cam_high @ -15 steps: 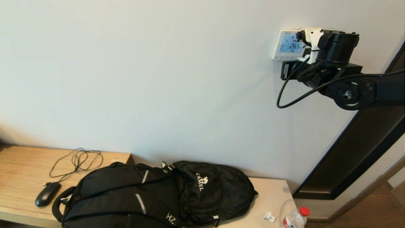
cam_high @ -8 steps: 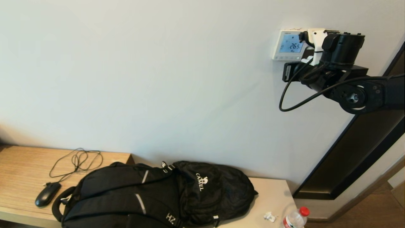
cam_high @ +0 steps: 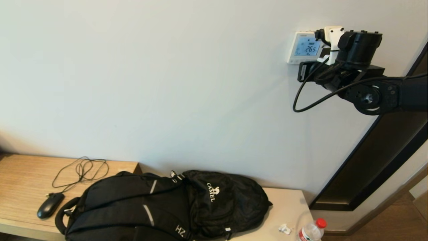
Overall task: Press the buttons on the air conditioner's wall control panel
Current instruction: Press the temperature increase button
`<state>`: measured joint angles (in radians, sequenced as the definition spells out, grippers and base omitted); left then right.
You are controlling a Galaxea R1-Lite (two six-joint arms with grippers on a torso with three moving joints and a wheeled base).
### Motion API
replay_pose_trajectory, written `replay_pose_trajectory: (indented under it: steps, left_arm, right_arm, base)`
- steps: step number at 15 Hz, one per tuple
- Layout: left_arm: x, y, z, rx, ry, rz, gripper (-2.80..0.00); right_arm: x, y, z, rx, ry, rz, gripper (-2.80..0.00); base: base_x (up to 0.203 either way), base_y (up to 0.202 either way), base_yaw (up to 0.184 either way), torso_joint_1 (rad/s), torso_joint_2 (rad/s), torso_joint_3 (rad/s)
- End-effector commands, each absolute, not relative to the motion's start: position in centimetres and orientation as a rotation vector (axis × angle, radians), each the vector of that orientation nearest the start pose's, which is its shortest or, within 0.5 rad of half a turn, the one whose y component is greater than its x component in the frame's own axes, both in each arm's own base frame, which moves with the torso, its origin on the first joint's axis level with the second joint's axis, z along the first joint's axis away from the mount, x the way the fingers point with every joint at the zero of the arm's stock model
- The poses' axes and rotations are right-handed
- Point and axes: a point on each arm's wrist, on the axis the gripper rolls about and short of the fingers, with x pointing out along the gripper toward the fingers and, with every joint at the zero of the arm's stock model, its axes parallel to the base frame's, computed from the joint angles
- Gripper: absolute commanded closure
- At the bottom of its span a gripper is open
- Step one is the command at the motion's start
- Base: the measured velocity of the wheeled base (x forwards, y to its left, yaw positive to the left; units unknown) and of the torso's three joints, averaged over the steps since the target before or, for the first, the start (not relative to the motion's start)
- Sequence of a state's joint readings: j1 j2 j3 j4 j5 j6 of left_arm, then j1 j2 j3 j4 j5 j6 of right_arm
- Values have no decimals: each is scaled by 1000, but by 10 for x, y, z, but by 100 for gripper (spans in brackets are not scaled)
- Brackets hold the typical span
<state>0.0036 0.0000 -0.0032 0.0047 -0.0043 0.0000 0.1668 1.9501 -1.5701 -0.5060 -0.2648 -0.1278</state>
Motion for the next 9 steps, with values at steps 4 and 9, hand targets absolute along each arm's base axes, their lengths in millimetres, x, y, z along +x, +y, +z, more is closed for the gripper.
replay_pose_trajectory:
  steps: [4,9]
  left_arm:
    - [-23,0,76,0,0,0,0]
    - [-23,0,76,0,0,0,0]
  right_arm:
    - [407,63,291,-101,-114,-105,0]
    - [392,62,298,-98,-123,-103,0]
  base:
    - [0,0,0,0,0,0]
    - [0,0,0,0,0,0]
